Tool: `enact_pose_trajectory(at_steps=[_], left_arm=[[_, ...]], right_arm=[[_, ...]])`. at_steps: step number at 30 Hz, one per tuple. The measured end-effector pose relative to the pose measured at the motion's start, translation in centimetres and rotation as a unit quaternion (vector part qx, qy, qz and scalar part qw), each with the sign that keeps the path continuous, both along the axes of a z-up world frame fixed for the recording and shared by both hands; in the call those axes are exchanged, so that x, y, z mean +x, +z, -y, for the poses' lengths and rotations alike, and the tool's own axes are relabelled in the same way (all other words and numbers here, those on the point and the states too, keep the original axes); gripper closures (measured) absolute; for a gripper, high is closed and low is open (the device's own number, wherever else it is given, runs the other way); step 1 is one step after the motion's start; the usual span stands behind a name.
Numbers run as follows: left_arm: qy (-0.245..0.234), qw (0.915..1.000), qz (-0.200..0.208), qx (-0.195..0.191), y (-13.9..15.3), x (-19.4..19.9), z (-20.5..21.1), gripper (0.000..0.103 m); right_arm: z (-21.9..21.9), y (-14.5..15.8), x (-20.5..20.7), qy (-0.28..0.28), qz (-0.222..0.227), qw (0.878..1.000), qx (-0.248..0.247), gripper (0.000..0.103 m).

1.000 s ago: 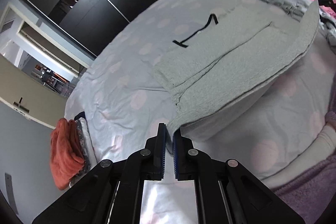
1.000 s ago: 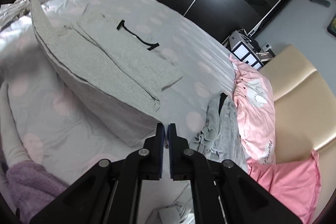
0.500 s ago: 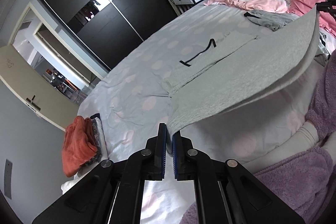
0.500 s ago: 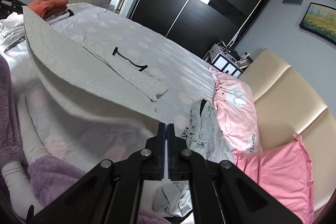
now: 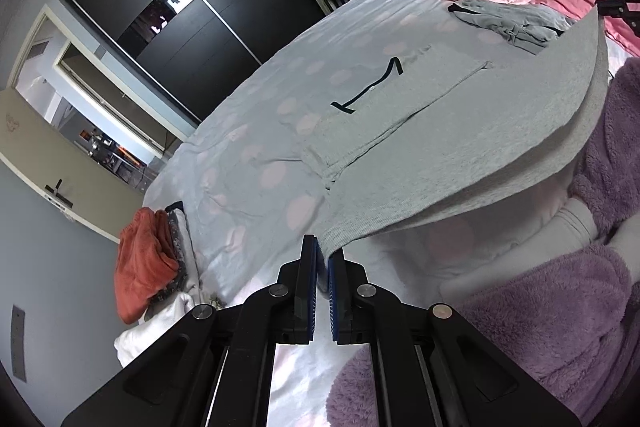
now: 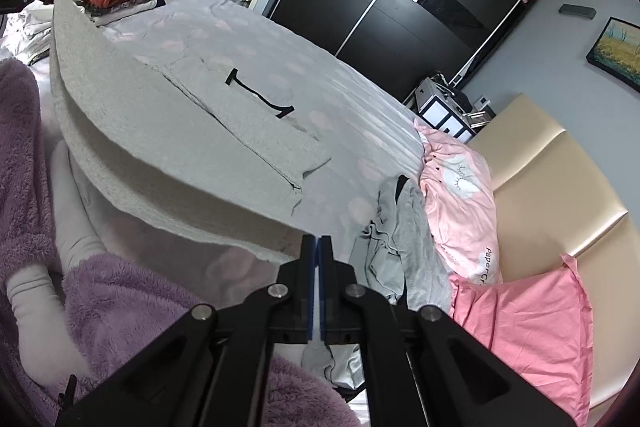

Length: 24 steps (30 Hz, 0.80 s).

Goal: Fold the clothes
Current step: 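Lift the hem with both grippers and fold it toward the collar, then lower the folded hem onto the sweatshirt and open both grippers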

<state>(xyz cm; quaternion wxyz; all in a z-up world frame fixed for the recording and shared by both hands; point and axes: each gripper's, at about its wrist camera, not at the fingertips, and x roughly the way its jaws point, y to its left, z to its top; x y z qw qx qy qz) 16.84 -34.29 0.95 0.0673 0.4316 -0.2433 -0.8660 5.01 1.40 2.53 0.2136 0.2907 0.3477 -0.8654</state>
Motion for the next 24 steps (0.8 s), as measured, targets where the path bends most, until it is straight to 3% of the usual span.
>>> enact_pose_trajectory(at_steps=[5, 17, 20, 24], left_arm=[[0.010, 0.9997, 0.007, 0.022, 0.1, -4.2, 2.1, 0.098], [0.034, 0.9966, 0.029, 0.069, 0.2, -15.3, 7.5, 0.098], [0.037, 0.9957, 0.046, 0.072, -1.4, -20.0, 9.1, 0.098], [0.044, 0.9932, 0.072, 0.080, -4.7, -26.9, 11.3, 0.098]], right_arm=[[0.5, -0.3, -1.0, -0.006, -0.001, 1.000, 0.007, 0.102], [6.3, -1.1, -16.1, -0.012, 0.022, 0.999, 0.042, 0.102], [7.8, -1.3, -19.9, -0.014, 0.027, 0.998, 0.051, 0.102], [10.2, -4.2, -26.4, -0.022, 0.052, 0.996, 0.068, 0.102]])
